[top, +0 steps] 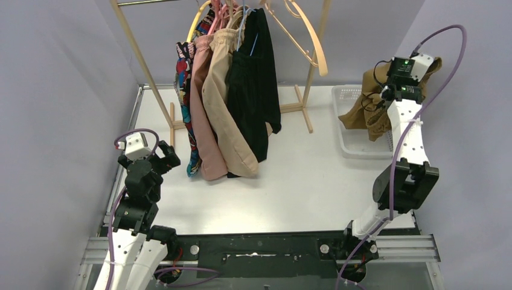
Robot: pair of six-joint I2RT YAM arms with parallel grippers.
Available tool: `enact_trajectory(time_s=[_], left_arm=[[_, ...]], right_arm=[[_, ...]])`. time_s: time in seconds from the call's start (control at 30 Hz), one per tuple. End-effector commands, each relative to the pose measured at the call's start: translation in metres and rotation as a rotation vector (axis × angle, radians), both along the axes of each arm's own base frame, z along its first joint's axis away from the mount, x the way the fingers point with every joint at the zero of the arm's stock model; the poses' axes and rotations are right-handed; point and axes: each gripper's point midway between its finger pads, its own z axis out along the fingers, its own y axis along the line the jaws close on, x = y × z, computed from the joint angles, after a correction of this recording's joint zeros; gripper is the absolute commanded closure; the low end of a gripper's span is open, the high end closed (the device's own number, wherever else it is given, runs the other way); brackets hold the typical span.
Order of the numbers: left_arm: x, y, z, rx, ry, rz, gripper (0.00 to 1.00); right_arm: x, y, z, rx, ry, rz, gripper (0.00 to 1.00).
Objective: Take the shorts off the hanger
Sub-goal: Place the shorts in the basket.
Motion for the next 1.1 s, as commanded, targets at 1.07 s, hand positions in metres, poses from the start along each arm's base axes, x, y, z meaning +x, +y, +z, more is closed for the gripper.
enact_trajectory(time_s=[1.07], left_arm=[[0.006,0.002,0.013,0.003,-0.055,0.005,0.1]], right_arm=[[0.074,0.087,-0.134,0.277,0.223,0.345,0.91]])
